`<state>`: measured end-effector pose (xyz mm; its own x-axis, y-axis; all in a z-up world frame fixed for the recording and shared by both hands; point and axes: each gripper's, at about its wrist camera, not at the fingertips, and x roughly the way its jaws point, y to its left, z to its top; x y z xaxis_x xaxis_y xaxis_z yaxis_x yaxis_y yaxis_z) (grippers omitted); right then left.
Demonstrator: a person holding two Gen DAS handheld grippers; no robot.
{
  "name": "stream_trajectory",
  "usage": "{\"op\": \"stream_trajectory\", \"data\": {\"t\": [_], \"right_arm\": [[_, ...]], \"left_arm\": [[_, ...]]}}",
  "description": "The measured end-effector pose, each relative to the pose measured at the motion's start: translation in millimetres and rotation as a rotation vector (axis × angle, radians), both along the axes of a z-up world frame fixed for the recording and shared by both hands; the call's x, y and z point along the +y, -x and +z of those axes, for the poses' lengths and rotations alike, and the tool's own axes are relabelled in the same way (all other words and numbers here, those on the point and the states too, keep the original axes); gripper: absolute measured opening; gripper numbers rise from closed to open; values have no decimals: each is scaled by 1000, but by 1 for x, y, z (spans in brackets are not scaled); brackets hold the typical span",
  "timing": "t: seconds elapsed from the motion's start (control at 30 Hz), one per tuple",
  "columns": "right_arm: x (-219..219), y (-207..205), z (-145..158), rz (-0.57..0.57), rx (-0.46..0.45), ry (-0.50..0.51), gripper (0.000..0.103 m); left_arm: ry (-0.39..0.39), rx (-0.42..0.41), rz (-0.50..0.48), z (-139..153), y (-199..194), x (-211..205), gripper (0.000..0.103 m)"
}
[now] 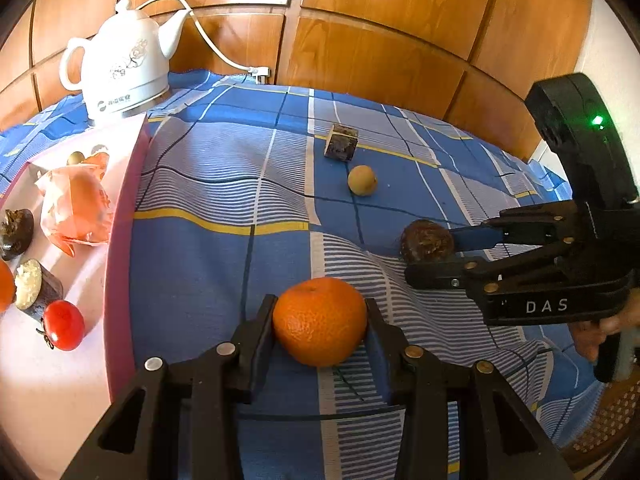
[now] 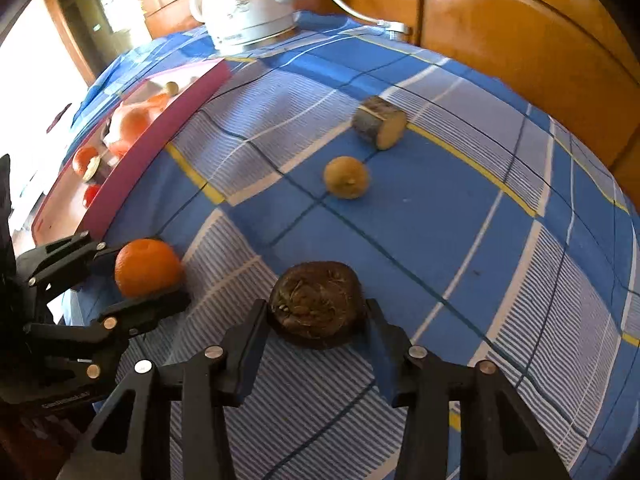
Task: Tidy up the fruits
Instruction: 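Hold the orange in the left tool while the right tool grasps the dark round fruit, then place the orange in the tray with the left tool and open it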
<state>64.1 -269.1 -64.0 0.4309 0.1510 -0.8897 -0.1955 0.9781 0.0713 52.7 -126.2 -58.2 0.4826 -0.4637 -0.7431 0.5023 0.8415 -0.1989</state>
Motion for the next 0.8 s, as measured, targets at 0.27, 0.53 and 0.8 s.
{"op": "stream_trajectory", "data": {"t": [0.27,0.53,0.8], "right_arm": [[-12,0,-1,-43,1,-72,48],[-9,-3,-1,-60,-13,-79,49],[-2,-2,-2,-46,-25,-25,48]], "left_arm": [[-1,-2,6,0,1,0,43],[-11,-3,9,0,1,-2,43],[-11,7,10,4,-3,-1,41]]}}
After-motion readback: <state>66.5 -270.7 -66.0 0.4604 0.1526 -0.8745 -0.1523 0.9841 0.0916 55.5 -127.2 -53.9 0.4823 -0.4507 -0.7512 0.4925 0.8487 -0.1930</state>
